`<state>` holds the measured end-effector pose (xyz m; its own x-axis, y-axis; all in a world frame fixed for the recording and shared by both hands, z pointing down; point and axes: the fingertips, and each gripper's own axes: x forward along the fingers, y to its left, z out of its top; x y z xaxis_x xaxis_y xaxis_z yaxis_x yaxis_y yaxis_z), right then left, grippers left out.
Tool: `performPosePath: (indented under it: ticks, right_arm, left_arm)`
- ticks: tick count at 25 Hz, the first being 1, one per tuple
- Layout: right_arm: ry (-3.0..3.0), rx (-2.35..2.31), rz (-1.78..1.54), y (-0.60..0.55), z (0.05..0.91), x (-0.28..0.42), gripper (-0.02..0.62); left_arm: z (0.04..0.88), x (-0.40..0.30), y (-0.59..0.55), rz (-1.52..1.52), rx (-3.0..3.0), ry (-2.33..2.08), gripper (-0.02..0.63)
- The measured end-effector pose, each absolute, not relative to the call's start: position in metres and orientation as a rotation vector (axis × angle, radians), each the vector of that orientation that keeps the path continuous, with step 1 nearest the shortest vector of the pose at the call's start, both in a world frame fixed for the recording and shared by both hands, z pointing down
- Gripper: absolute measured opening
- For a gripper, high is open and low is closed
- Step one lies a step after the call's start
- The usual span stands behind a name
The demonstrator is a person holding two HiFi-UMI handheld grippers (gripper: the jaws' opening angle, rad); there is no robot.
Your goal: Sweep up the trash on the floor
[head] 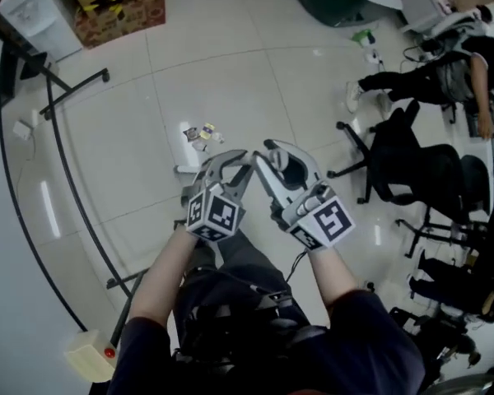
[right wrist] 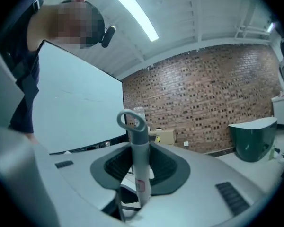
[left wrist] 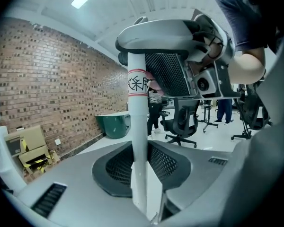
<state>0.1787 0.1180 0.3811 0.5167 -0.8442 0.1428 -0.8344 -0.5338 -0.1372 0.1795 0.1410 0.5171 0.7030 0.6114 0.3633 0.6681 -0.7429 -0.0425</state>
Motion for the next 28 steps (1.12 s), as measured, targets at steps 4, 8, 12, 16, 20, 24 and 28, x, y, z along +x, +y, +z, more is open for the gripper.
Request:
performPosePath:
  ticks: [4, 8, 12, 16, 20, 24, 28]
  right_arm:
    - [1.592, -2.586, -0.273, 0.122, 0.348, 0.137, 0.118]
    - [1.621, -2.609, -0.164, 0.128, 0.309, 0.122, 0.118]
    - [1.684, -2.638, -0.097, 0.120, 0.279, 0.097, 0.118]
    - [1.850, -2.636, -0.041, 0.119, 0.255, 0.062, 0.118]
    - [2.158, -2.406, -0.066, 0.119, 0.239, 0.020, 0.118]
    - [2.377, -2.233, -0.091, 0.135, 0.230, 0.026, 0.117]
    - [2.479, -2.084, -0.115, 0.147, 0.232, 0.048, 0.117]
  left_arm:
    - [0.483, 0.134, 0.143, -0.430, -2.750, -1.071, 0.092]
    - [0.447, 0.121, 0.154, -0.331, -2.711, -1.143, 0.097]
    - [0.420, 0.104, 0.157, -0.300, -2.706, -1.127, 0.098]
    - [0.398, 0.085, 0.171, -0.255, -2.711, -1.147, 0.093]
    - [0.388, 0.068, 0.195, -0.245, -2.634, -1.108, 0.075]
    - [0.367, 0.087, 0.225, -0.191, -2.561, -1.135, 0.074]
    - [0.366, 0.102, 0.229, -0.242, -2.577, -1.237, 0.081]
